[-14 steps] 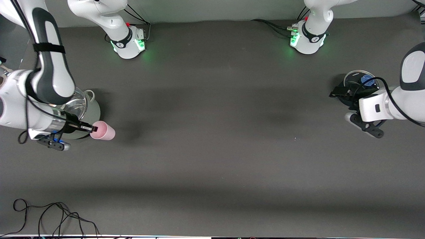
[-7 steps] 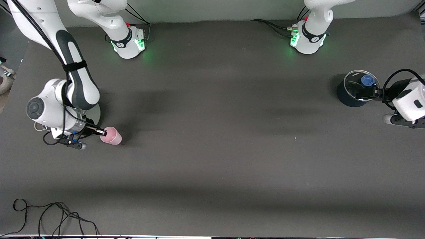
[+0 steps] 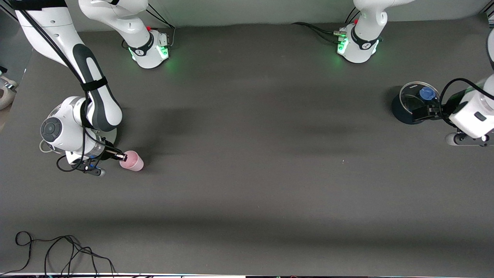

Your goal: Transfer pink cup from left to right arm

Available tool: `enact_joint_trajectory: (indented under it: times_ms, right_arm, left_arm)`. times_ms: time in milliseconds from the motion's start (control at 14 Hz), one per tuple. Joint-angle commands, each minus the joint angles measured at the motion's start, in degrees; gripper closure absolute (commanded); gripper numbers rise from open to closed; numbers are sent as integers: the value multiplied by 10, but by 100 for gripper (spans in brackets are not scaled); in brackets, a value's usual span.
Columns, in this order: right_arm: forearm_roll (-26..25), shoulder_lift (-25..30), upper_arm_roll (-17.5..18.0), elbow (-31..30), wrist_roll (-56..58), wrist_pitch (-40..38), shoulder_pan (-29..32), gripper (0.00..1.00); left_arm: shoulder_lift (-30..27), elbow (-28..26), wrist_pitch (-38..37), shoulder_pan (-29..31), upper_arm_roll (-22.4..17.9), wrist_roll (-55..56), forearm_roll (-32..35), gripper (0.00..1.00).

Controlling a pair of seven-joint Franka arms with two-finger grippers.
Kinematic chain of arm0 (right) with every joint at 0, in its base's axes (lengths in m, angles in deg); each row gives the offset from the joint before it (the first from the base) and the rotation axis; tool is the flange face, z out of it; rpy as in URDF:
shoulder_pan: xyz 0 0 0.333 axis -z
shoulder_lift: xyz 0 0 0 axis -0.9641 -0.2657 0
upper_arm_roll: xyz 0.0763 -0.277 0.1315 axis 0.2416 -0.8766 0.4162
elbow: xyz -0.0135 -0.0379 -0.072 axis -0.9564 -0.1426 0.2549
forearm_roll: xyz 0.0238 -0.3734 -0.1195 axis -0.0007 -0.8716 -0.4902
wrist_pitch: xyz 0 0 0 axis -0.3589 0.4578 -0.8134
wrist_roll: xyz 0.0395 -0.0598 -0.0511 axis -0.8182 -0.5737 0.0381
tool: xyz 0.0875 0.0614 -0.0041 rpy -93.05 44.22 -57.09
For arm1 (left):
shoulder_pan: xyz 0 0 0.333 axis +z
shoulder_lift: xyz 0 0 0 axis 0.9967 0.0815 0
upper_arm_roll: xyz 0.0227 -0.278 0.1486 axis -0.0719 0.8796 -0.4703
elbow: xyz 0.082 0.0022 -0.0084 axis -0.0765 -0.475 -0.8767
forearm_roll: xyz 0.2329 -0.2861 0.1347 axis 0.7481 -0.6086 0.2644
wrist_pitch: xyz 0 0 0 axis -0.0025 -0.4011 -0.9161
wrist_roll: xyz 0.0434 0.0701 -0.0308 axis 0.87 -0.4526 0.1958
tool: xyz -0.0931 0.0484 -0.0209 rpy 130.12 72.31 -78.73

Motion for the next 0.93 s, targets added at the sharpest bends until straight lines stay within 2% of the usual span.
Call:
enact_joint_trajectory:
  times_ms: [0, 143, 357, 500, 571, 643, 786, 857]
  right_arm:
    - [1, 48, -2, 0, 13, -33, -9, 0]
    - [-6, 91, -8, 3, 8, -66, -34, 0]
    - [-21, 164, -10, 24, 6, -153, -34, 0]
    - [-94, 209, -8, 31, 5, -199, -34, 0]
    - [-115, 230, -8, 34, 6, -222, -34, 0]
    - [-118, 245, -8, 49, 8, -250, -34, 0]
    - [-119, 255, -7, 119, 8, -348, -34, 0]
    - [-120, 254, -6, 161, 8, -398, -34, 0]
  left_arm:
    - [-49, -64, 33, -2, -1, 8, 5, 0]
    - [-47, -58, 33, -2, -1, 6, 3, 0]
    - [-47, -47, 33, -2, -1, 5, -6, 0]
    - [-46, -43, 33, -2, -1, 4, -19, 0]
    - [-44, -39, 33, -7, -5, 4, -21, 0]
    - [-44, -38, 33, -27, -17, 4, -23, 0]
    - [-44, -38, 35, -107, -100, 3, -32, 0]
    - [-44, -37, 36, -128, -127, 1, -45, 0]
